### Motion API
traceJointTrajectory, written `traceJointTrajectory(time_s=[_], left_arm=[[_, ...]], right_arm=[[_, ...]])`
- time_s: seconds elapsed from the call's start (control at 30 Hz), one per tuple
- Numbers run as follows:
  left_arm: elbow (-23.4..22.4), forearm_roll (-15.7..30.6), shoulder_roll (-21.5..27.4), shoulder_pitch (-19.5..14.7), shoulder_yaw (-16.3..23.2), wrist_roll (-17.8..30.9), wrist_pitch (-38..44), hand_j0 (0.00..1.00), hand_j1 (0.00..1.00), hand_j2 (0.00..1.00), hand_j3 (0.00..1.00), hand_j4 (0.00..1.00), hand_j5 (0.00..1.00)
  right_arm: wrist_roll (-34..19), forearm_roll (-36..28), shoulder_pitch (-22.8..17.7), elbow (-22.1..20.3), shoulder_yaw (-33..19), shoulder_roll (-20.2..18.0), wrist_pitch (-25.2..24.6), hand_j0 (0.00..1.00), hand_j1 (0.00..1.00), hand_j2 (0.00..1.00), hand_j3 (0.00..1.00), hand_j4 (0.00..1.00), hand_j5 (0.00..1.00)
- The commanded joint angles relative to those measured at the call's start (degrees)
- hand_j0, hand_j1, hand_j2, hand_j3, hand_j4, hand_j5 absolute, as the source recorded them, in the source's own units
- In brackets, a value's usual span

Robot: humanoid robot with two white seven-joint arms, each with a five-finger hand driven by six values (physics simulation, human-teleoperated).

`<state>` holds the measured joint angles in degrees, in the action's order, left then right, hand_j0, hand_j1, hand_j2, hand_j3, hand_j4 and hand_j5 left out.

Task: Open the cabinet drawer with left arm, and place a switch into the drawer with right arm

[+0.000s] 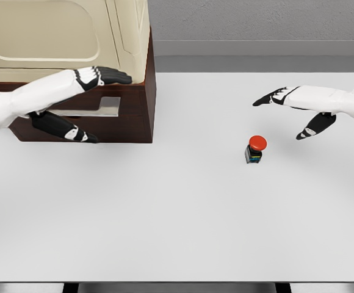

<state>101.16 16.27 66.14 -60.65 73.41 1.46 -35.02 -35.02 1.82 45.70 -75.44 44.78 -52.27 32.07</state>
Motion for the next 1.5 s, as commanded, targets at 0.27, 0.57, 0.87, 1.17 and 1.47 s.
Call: traceJointTrajectory(time_s=[0.27,0.57,0.87,1.17,1.47], left_arm=[[0.0,-2.5,-0.2,-1.0,0.2,-0.7,0.0,1.00,1.00,1.00,1.00,1.00,1.00],[0.0,7.1,0.7,-2.0,0.3,30.0,0.0,1.00,1.00,1.00,1.00,1.00,1.00],[0.0,19.3,-2.3,-6.7,-6.3,33.5,0.0,1.00,1.00,1.00,1.00,1.00,1.00],[0.1,26.8,-0.1,-8.7,-6.1,33.5,11.3,1.00,1.00,1.00,1.00,1.00,1.00],[0.0,22.8,5.0,-7.4,-6.3,33.5,14.9,1.00,1.00,1.00,1.00,1.00,1.00]], right_arm=[[0.0,-0.4,-1.5,1.6,0.0,-0.2,0.8,1.00,1.00,1.00,1.00,1.00,1.00],[0.0,-0.3,-2.3,-0.8,1.1,2.0,0.9,1.00,1.00,1.00,1.00,1.00,1.00],[0.0,1.4,-2.2,-0.4,1.5,4.0,0.5,1.00,1.00,1.00,1.00,1.00,1.00],[0.0,1.7,-2.2,1.4,2.9,6.2,0.7,1.00,1.00,1.00,1.00,1.00,1.00],[0.0,4.2,-1.7,-3.9,3.6,3.8,0.3,1.00,1.00,1.00,1.00,1.00,1.00]])
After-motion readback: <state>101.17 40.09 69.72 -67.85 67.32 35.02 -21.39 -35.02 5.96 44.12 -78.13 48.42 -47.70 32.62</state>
